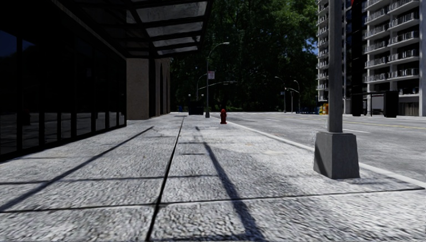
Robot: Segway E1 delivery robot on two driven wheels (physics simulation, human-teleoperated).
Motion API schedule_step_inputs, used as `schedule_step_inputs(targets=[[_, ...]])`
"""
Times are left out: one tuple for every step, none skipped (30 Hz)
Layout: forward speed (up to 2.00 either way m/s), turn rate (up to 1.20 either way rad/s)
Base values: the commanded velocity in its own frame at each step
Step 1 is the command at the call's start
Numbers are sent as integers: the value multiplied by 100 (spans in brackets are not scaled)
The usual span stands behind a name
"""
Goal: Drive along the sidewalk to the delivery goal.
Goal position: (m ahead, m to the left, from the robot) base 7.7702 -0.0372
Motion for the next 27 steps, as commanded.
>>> schedule_step_inputs(targets=[[200,0],[200,0],[200,0],[200,0],[200,0],[200,0],[200,0],[200,0],[200,0],[200,0],[200,0],[200,0],[200,0],[200,0],[200,0],[200,0],[200,0],[200,0],[200,0],[200,0],[200,0],[200,0],[200,0],[200,0],[200,0],[200,0],[200,0]])
